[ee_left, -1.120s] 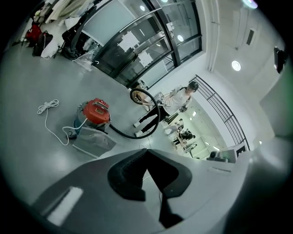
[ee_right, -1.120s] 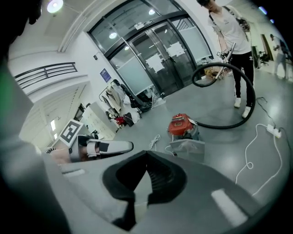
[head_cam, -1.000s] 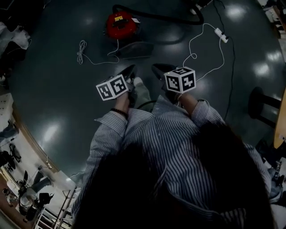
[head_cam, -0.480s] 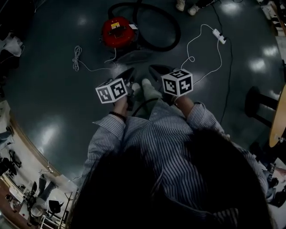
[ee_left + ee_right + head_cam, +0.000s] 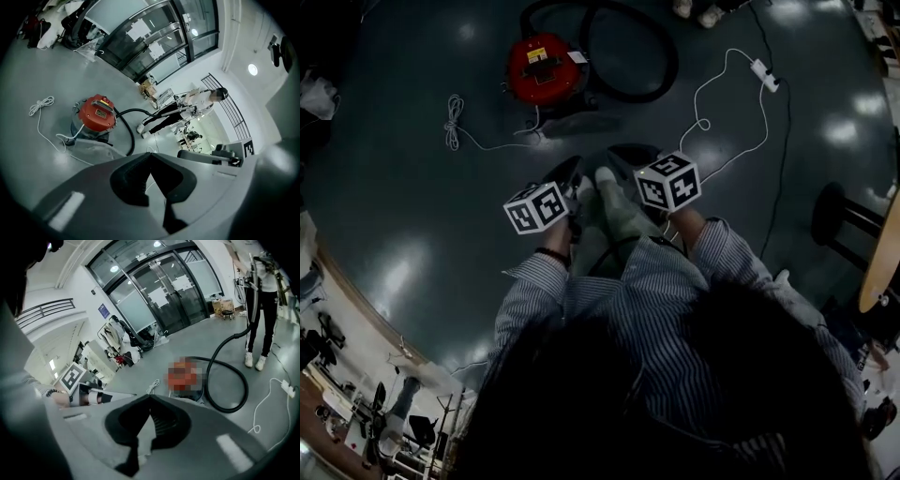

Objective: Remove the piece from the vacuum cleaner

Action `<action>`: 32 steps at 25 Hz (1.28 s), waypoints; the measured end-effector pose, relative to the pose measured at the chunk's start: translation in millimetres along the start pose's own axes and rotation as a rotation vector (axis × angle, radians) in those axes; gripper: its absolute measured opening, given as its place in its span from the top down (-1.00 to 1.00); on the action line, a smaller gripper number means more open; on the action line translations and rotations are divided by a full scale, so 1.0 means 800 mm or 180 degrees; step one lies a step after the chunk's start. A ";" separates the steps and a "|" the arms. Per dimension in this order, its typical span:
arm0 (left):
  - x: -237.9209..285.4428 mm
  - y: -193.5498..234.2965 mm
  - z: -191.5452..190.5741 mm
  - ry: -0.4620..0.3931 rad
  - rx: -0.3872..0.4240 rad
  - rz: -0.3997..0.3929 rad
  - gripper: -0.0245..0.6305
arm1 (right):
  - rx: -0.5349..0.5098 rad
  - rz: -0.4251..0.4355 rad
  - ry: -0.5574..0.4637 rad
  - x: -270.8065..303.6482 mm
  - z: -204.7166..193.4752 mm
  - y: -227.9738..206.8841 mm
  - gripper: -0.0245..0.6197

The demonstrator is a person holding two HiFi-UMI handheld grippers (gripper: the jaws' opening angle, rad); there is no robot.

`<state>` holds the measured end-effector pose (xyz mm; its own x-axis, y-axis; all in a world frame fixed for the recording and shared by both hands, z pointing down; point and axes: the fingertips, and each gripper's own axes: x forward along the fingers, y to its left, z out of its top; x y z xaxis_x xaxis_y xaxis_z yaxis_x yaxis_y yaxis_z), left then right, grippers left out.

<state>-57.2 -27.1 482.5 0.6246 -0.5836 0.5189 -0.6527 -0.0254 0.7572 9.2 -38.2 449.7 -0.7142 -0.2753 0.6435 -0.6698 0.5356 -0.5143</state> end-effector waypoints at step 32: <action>0.234 0.273 -0.008 0.1054 0.2236 0.0370 0.31 | -0.1499 -0.0264 0.0928 0.263 -0.089 -0.240 0.64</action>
<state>-80.5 -136.7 747.5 0.5589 -0.3443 0.7544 -0.7709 -0.5508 0.3198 1.6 -142.0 724.3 -0.5323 -0.1353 0.8357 -0.5106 0.8387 -0.1894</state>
